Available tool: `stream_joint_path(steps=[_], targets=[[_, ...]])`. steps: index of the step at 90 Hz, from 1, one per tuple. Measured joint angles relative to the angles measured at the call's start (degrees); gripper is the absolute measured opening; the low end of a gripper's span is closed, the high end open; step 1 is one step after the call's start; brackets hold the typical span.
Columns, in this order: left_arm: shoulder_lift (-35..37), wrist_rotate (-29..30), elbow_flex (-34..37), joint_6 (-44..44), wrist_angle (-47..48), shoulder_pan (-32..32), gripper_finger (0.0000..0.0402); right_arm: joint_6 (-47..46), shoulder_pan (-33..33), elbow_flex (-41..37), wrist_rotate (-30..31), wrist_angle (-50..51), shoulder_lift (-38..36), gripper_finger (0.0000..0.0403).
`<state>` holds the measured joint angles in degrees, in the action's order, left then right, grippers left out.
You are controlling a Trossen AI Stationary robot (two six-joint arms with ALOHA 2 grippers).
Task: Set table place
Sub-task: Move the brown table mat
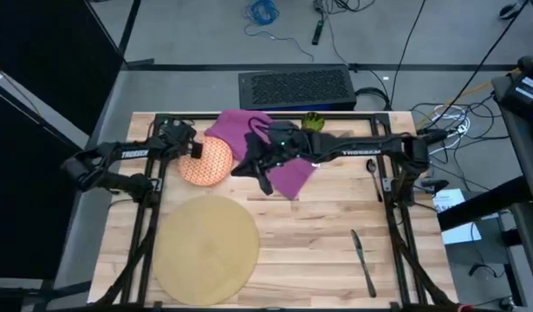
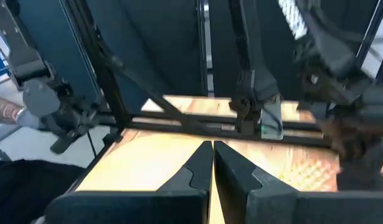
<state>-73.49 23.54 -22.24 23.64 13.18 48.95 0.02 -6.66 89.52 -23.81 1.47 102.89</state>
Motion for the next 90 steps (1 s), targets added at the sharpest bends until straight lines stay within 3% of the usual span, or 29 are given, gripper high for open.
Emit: stream_joint_path(steps=[12, 22, 28, 47, 63, 76, 90], targets=[[0.46, -2.15, -0.04, 1.44, -1.28, -3.98, 0.0000, 1.35, -0.08, 0.00, 2.72, 2.04, -2.13, 0.0000], [2.35, 9.68, -0.06, 1.27, 0.42, -6.67, 0.0000, 1.51, -0.23, 0.00, 3.23, 4.34, -3.04, 0.0000], [5.36, 11.75, -0.55, -0.49, 1.46, -7.10, 0.0000, 1.04, -0.26, 0.00, 4.47, 6.63, -3.14, 0.0000], [21.77, 10.76, -3.27, -2.35, 6.82, -13.57, 0.0000, 0.37, -0.26, -0.02, 5.98, 15.81, -0.48, 0.0000], [36.00, 8.64, -3.48, 3.74, 15.25, -21.35, 0.0000, -2.24, 0.81, -0.85, 5.78, 16.21, 2.66, 0.0000], [42.66, 8.40, -3.45, 7.45, 19.05, -27.39, 0.0000, -7.43, 2.72, -3.23, 1.04, 13.37, 8.15, 0.0000], [47.90, 7.98, -3.43, 3.84, 15.81, -30.94, 0.0000, -16.44, 5.53, -4.07, -7.11, 5.08, 17.47, 0.0000]])
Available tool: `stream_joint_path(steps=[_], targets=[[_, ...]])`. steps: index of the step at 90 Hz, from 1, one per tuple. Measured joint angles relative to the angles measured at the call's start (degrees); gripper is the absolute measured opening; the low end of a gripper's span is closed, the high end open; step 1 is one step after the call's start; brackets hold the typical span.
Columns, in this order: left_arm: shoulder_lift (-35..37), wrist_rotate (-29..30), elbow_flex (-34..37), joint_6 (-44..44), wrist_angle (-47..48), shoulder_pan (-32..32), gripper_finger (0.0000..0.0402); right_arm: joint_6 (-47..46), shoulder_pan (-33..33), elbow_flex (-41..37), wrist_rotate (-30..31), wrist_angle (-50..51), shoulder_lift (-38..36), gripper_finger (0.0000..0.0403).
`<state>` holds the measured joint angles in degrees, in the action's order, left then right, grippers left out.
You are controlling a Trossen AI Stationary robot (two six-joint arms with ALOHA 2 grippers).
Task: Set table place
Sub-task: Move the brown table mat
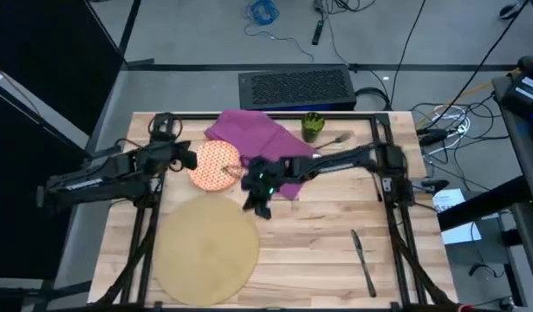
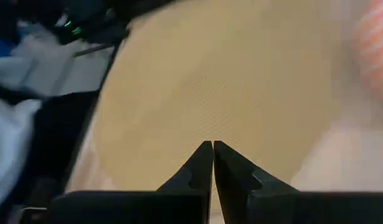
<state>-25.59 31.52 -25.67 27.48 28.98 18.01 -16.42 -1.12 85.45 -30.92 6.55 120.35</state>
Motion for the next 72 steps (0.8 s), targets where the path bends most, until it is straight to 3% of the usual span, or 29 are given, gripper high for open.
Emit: stream_joint_path(steps=[14, 28, 72], targets=[[4.74, -3.41, 0.00, -6.40, -7.03, -1.67, 0.0000, -4.00, 1.68, 2.10, -0.89, -2.72, 4.83, 0.0000], [7.26, -3.39, 0.00, -7.68, -7.46, -1.69, 0.0000, -7.24, 1.66, 2.58, -0.17, -3.76, 6.58, 0.0000], [7.64, -3.75, 0.02, -11.38, -7.58, -1.65, 0.0000, -11.58, 3.52, 2.87, 13.26, 4.86, 9.14, 0.0000]])
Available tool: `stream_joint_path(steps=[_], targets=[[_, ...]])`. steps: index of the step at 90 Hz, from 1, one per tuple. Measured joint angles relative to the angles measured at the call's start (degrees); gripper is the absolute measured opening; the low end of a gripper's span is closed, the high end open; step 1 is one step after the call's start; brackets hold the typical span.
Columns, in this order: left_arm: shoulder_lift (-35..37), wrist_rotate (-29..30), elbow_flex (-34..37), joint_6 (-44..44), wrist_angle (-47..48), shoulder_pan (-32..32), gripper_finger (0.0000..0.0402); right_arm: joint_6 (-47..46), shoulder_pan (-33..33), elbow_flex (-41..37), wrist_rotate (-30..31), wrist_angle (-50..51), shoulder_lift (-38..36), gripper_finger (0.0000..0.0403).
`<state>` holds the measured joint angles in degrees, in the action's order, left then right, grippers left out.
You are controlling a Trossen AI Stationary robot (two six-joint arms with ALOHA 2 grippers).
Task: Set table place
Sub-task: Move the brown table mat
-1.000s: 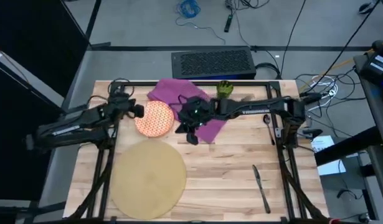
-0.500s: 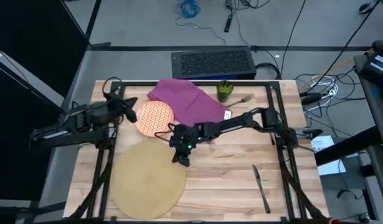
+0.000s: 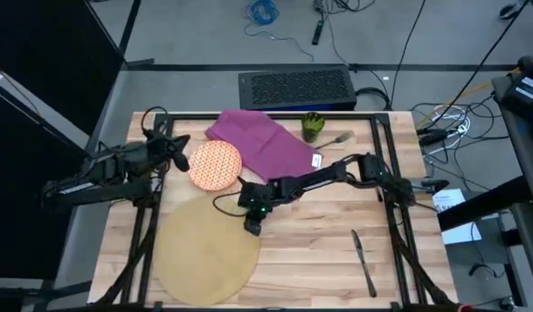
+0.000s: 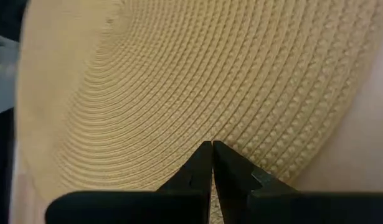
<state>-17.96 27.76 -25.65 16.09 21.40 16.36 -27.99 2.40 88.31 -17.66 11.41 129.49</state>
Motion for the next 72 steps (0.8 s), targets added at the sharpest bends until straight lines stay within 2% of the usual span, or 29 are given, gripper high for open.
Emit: stream_joint_path(steps=[31, 52, 72], targets=[[-0.01, -0.13, 0.02, -1.03, 0.15, 0.00, 0.0000, 3.68, 2.40, 0.00, 5.56, 21.35, -4.96, 0.0000], [0.00, -0.13, 0.04, -1.98, 0.07, 0.00, 0.0000, 3.26, 4.81, -0.20, 14.95, 40.91, -7.84, 0.0000], [0.00, -0.31, 0.04, -2.03, 0.14, 0.00, 0.0000, 1.66, 7.36, -0.65, 15.09, 49.92, -7.98, 0.0000]])
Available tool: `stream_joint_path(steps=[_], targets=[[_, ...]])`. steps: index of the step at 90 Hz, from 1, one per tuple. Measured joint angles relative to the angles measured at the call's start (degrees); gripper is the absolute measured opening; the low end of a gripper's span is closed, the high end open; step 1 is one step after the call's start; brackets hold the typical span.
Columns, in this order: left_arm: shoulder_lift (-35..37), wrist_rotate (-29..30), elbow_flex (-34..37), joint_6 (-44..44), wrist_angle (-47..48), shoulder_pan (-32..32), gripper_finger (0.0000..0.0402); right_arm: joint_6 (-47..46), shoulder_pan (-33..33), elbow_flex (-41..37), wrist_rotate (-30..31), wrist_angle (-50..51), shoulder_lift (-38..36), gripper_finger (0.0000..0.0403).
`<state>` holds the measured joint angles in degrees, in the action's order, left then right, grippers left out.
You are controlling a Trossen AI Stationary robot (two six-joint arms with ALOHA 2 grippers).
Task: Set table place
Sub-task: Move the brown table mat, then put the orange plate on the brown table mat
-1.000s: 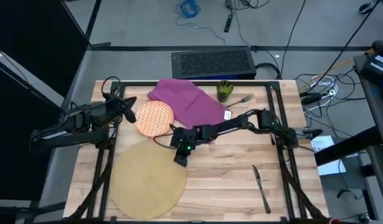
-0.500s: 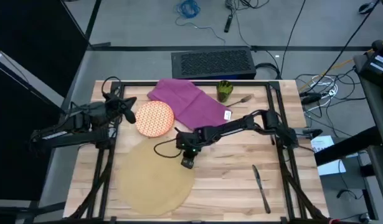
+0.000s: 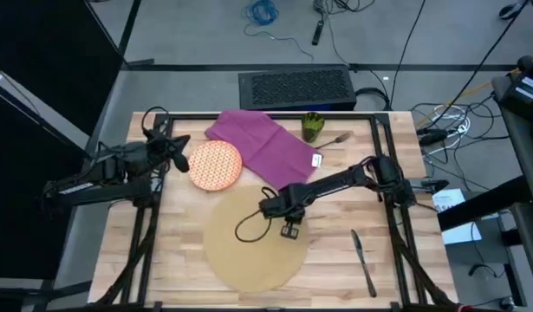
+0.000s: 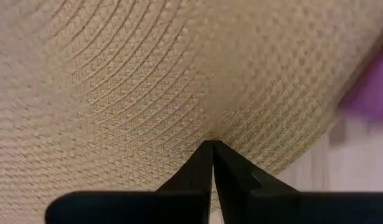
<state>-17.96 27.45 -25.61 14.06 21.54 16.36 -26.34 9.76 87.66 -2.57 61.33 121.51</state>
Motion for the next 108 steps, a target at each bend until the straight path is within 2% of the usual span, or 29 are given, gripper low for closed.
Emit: stream_joint_path(steps=[13, 27, 43, 54, 62, 76, 82, 88, 101, 108], targets=[[0.00, -0.21, 0.00, 0.00, -0.01, 0.00, 0.0000, -2.02, 2.06, -1.35, -3.37, 4.57, -0.04, 0.0000], [0.00, -0.56, 0.00, 0.00, -0.05, 0.00, 0.0000, -2.85, 4.06, -2.06, -7.92, 5.31, -0.04, 0.0000], [0.02, -0.93, 0.00, -0.09, -0.83, -0.02, 0.0000, -4.55, 3.59, -0.18, -5.36, 2.04, -5.93, 0.0000], [0.02, -1.31, 0.00, -1.38, -3.90, -0.01, 0.0000, -4.47, 1.76, 0.54, -2.67, -3.87, -11.41, 0.0000], [0.02, -1.50, 0.00, -1.88, -4.95, -0.02, 0.0000, -1.04, -0.05, 0.45, 1.04, -10.05, -13.70, 0.0006], [0.02, -1.52, 0.00, -2.56, -4.86, 0.00, 0.0000, 14.88, -3.98, 0.54, 8.18, -30.81, -13.12, 0.0028], [0.02, -1.52, 0.00, -2.56, -4.70, -0.02, 0.0000, 17.61, -6.22, 0.54, 10.05, -40.07, -11.63, 0.0037], [0.02, -1.52, 0.00, -2.54, -4.61, -0.02, 0.0000, 15.74, -9.49, 0.61, 8.25, -45.51, -10.02, 0.0044], [0.02, -1.52, 0.00, -2.57, -4.31, 0.00, 0.0000, 8.57, -18.69, 0.36, 1.60, -46.41, -4.82, 0.0064], [0.00, -1.52, 0.00, -2.91, -4.22, 0.00, 0.0000, 4.69, -21.92, 0.32, -2.98, -50.24, -2.93, 0.0083]])
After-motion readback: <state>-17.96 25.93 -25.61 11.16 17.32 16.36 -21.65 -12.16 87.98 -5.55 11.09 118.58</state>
